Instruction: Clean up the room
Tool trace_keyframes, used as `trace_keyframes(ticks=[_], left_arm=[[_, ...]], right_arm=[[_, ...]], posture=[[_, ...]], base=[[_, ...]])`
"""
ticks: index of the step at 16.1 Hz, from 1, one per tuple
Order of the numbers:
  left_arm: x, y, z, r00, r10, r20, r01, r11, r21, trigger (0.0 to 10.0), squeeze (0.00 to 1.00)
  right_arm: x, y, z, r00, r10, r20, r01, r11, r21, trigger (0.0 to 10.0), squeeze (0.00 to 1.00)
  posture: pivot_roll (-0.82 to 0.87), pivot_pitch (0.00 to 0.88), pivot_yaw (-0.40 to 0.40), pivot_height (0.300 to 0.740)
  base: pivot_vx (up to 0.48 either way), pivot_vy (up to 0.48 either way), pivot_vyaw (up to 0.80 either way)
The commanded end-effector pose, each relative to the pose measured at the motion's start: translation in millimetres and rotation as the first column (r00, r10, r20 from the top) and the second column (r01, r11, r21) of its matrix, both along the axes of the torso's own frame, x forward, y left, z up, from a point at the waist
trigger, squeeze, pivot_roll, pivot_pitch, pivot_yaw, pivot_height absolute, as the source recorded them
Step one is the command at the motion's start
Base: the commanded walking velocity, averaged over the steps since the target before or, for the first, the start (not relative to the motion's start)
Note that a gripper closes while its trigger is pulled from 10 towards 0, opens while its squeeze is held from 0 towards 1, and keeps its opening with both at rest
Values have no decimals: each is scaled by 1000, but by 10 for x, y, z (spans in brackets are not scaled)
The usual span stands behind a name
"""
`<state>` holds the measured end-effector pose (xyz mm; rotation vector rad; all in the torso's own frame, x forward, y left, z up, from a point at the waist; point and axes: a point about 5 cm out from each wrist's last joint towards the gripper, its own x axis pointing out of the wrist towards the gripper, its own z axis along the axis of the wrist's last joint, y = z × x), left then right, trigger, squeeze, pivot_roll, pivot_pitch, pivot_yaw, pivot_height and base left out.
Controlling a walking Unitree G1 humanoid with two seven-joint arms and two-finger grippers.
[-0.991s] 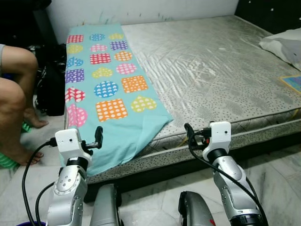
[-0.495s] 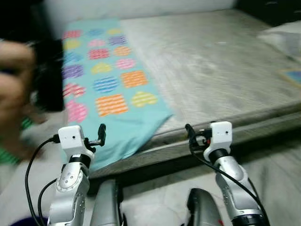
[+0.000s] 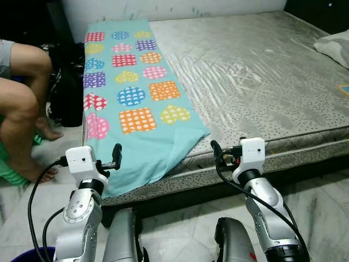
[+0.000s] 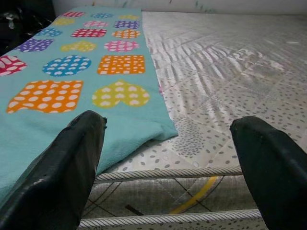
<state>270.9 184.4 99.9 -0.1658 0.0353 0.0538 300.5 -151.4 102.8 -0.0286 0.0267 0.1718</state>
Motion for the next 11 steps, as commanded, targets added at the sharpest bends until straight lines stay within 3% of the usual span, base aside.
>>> trace_keyframes(ticks=[1, 11], left_arm=[[-5, 10, -2, 1000, 1, 2, -1, 1000, 4, 10000, 0], [-8, 0, -18, 1000, -13, -3, 13, 1000, 5, 10000, 0]], right_arm=[[-11, -11, -44, 1000, -6, -18, 6, 1000, -3, 10000, 0], [-15, 16, -38, 1000, 21, 2, -21, 999, -41, 10000, 0]], posture=[[-87, 71, 22, 560], [-85, 59, 21, 560]], base=[[307, 0, 0], [336, 0, 0]])
